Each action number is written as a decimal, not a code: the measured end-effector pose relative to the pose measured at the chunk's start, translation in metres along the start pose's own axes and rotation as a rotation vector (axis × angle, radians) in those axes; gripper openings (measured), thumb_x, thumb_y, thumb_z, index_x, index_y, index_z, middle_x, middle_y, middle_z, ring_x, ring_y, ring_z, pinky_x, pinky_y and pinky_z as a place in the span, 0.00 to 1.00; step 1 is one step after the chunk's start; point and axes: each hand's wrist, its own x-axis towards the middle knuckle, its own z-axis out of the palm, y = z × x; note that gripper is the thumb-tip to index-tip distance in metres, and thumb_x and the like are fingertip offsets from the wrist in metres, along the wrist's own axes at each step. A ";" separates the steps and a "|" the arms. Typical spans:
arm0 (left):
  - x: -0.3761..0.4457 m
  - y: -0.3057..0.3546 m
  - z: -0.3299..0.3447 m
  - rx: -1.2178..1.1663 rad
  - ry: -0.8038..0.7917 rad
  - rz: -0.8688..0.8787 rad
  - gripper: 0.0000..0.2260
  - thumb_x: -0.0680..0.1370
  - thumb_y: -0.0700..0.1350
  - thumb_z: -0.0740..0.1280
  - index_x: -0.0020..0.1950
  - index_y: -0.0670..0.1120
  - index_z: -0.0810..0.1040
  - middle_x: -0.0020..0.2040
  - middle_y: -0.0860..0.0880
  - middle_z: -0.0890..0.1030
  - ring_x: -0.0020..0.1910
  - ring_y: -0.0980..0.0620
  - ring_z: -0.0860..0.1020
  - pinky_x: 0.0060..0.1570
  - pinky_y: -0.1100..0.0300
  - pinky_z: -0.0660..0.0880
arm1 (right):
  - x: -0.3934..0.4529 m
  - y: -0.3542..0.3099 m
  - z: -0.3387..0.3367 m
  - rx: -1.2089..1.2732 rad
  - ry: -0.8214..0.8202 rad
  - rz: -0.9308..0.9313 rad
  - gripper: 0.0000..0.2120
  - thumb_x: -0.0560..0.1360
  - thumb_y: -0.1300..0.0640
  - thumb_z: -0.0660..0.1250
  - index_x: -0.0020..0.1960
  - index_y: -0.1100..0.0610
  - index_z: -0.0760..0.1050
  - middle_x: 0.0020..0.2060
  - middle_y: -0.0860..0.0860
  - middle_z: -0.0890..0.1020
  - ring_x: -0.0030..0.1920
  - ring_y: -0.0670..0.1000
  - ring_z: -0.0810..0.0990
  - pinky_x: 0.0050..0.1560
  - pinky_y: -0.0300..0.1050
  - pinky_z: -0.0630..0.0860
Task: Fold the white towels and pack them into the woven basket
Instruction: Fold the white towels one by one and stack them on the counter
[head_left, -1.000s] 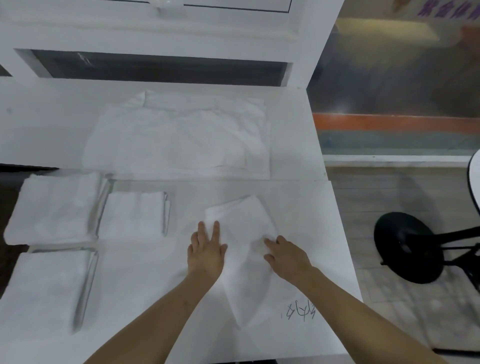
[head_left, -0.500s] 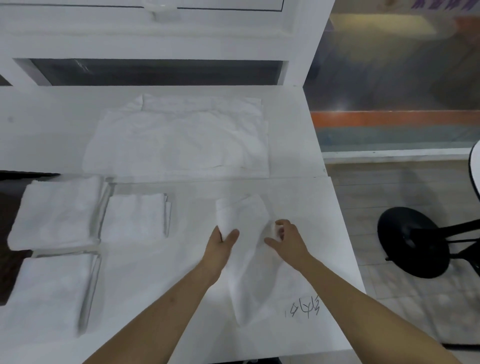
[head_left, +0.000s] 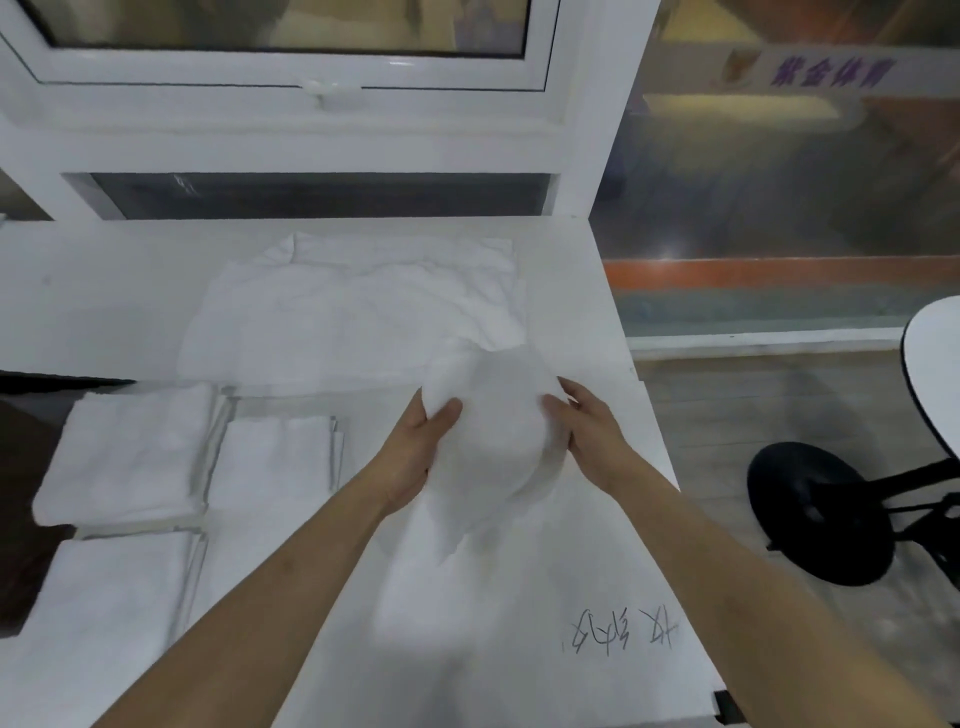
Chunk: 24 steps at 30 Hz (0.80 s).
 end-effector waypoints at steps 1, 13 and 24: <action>0.001 0.009 -0.001 0.083 0.008 0.052 0.17 0.84 0.49 0.64 0.72 0.51 0.72 0.65 0.47 0.81 0.63 0.45 0.80 0.59 0.45 0.79 | -0.002 -0.011 0.001 0.009 0.008 -0.033 0.19 0.79 0.57 0.71 0.69 0.54 0.76 0.59 0.56 0.85 0.59 0.59 0.84 0.63 0.56 0.79; -0.050 -0.048 -0.052 0.917 0.099 0.391 0.18 0.77 0.48 0.73 0.67 0.54 0.79 0.63 0.68 0.79 0.62 0.67 0.77 0.62 0.73 0.70 | -0.061 0.007 -0.024 -0.483 0.009 -0.160 0.14 0.72 0.75 0.73 0.46 0.56 0.80 0.42 0.44 0.86 0.46 0.44 0.83 0.51 0.33 0.77; -0.089 -0.152 -0.070 0.949 -0.064 0.148 0.17 0.81 0.45 0.70 0.66 0.60 0.75 0.63 0.64 0.80 0.62 0.66 0.78 0.62 0.68 0.73 | -0.110 0.102 -0.042 -0.675 -0.136 0.030 0.10 0.78 0.66 0.71 0.51 0.50 0.80 0.51 0.43 0.86 0.57 0.43 0.83 0.61 0.38 0.76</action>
